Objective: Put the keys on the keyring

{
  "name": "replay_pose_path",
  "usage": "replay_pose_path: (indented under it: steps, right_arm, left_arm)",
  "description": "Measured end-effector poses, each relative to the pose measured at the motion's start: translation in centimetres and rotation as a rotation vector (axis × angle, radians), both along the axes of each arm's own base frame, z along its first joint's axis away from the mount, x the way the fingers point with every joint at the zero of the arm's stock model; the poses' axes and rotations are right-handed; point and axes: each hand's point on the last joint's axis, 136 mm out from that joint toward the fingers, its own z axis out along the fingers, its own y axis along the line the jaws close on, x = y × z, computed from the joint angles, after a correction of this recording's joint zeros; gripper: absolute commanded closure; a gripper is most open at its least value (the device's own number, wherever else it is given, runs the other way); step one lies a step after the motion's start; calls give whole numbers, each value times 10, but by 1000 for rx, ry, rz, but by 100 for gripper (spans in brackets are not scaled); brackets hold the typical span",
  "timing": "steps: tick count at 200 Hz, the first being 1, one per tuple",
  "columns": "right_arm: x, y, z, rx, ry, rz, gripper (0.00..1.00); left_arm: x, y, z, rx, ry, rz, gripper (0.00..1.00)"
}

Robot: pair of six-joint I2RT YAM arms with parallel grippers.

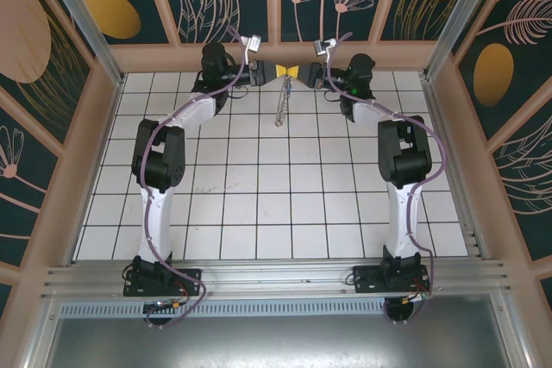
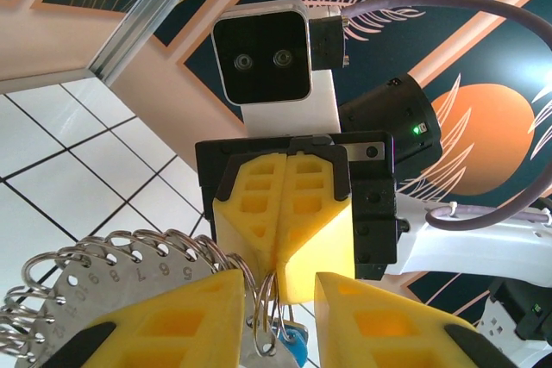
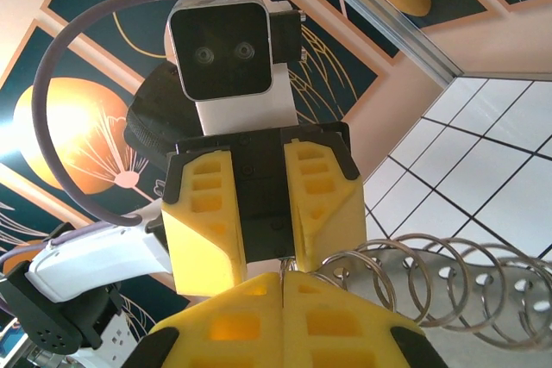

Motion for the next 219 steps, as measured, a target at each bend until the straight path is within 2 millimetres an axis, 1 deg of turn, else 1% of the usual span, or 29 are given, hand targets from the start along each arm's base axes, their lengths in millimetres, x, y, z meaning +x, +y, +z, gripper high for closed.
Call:
replay_pose_path:
  steps: [34,61,86,106,118,137,156,168,181,194,219]
  right_arm:
    - [0,0,4,2,-10,0,100]
    - [0,0,5,3,-7,1,100]
    - [0,1,5,4,-2,2,100]
    - [0,2,6,5,-6,5,100]
    - [0,2,7,6,-8,5,100]
    - [1,2,8,7,-8,4,100]
    - [1,2,8,7,0,5,80]
    - [1,2,9,9,-8,4,72]
    - [2,0,8,12,-9,-9,69]
    - [2,-3,4,14,9,-29,67]
    - [0,-16,-9,13,61,-85,65]
  left_arm:
    - [-1,-2,-1,1,2,-4,75]
    - [-2,-2,-1,-1,0,-6,82]
    - [-2,-2,1,-4,-3,-8,86]
    - [-2,-2,1,-6,0,-6,93]
    - [-2,-2,2,-8,2,-6,100]
    - [-2,-2,3,-13,0,-5,100]
    - [-3,-1,3,-22,6,-4,100]
    - [-3,-1,0,-30,15,1,100]
    - [-4,0,-3,-36,33,4,100]
    - [-4,0,-7,-44,48,9,100]
    - [-7,0,-10,-64,68,10,100]
